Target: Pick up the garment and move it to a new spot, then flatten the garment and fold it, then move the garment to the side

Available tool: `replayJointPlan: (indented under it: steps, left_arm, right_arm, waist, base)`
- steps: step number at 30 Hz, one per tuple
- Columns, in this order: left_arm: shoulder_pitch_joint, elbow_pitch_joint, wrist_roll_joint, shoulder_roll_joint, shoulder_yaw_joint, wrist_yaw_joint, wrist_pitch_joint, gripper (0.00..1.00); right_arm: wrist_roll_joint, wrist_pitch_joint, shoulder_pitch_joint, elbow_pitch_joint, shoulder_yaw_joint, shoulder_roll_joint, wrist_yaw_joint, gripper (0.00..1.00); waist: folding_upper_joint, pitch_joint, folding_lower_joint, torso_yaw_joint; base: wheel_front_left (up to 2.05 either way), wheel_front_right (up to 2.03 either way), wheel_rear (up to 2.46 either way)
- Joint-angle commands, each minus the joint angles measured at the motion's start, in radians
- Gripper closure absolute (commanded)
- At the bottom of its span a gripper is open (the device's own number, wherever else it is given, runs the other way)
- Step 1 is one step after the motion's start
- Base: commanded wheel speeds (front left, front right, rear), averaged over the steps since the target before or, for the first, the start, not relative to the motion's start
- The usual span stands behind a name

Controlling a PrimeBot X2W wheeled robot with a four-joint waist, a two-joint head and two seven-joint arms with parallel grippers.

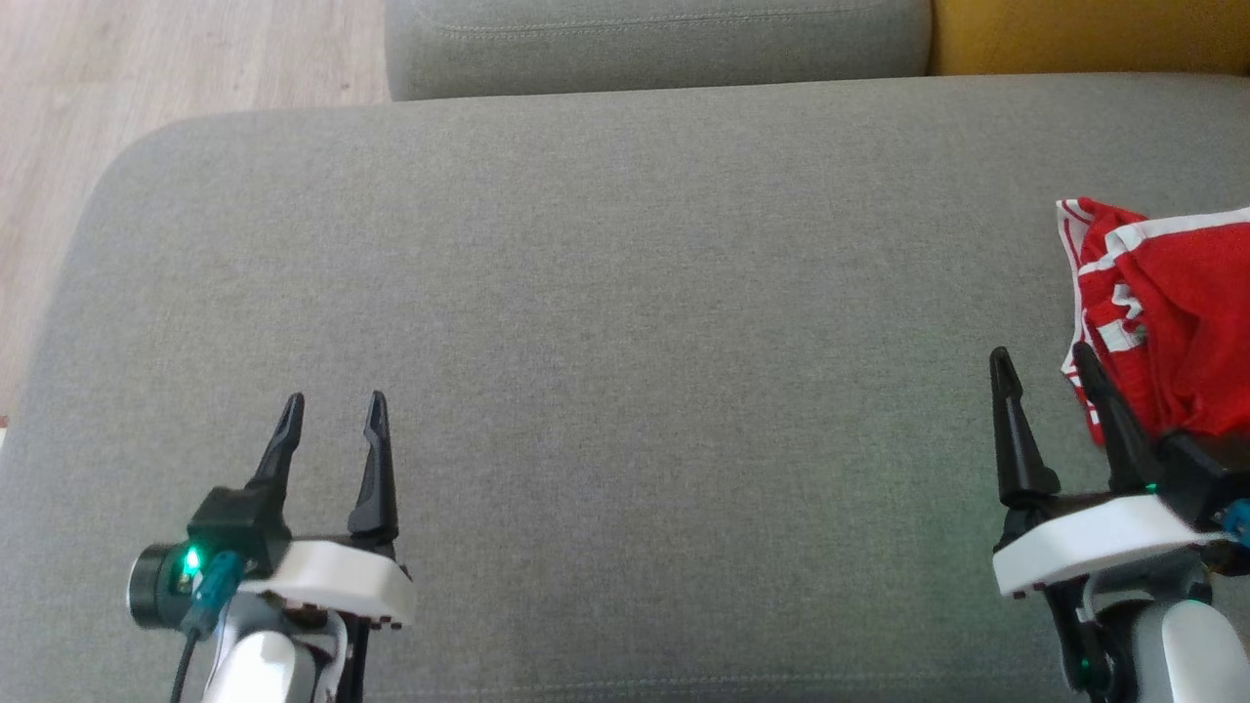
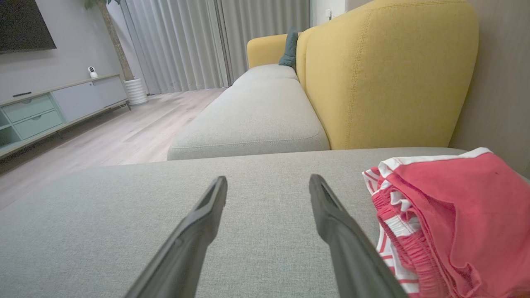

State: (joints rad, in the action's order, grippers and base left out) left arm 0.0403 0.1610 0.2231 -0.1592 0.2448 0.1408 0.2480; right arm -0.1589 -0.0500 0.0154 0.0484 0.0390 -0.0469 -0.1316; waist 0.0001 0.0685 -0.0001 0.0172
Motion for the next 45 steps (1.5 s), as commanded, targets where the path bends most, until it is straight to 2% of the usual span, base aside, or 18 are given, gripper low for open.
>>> replayJointPlan:
  steps: [1, 26, 27, 30, 45]
  left_arm:
    - [0.024, -0.031, 0.005, -0.023, -0.035, 0.006, 0.003, 0.00]
    - [0.018, -0.032, 0.015, -0.032, -0.012, 0.019, -0.007, 0.00]
    - [0.000, 0.000, 0.008, -0.011, 0.020, 0.010, -0.009, 1.00]
    - [-0.009, 0.041, 0.012, 0.000, 0.031, 0.008, -0.010, 1.00]
    - [-0.001, 0.046, 0.184, 0.007, -0.009, -0.025, -0.046, 1.00]
  right_arm:
    - [-0.009, 0.006, -0.019, 0.035, -0.018, -0.004, 0.001, 0.00]
    - [-0.024, 0.007, -0.005, 0.032, -0.012, -0.003, 0.001, 0.00]
    - [-0.017, 0.003, 0.009, -0.002, 0.006, 0.000, 0.000, 1.00]
    - [-0.021, 0.002, 0.026, -0.047, 0.001, 0.002, 0.000, 1.00]
    - [-0.201, 0.001, 0.009, -0.076, 0.002, -0.005, 0.000, 1.00]
  waist:
    - [-0.0001, -0.001, 0.0001, 0.000]
    - [-0.0001, -0.018, 0.0001, 0.004]
    - [-0.0001, -0.018, 0.0001, 0.004]
    - [-0.0001, -0.018, 0.0001, 0.004]
    - [-0.0001, -0.024, 0.0001, 0.002]
  base:
    - [0.00, 0.00, 0.00]
    - [0.00, 0.00, 0.00]
    - [0.00, 0.00, 0.00]
    - [0.00, 0.00, 0.00]
    - [0.00, 0.00, 0.00]
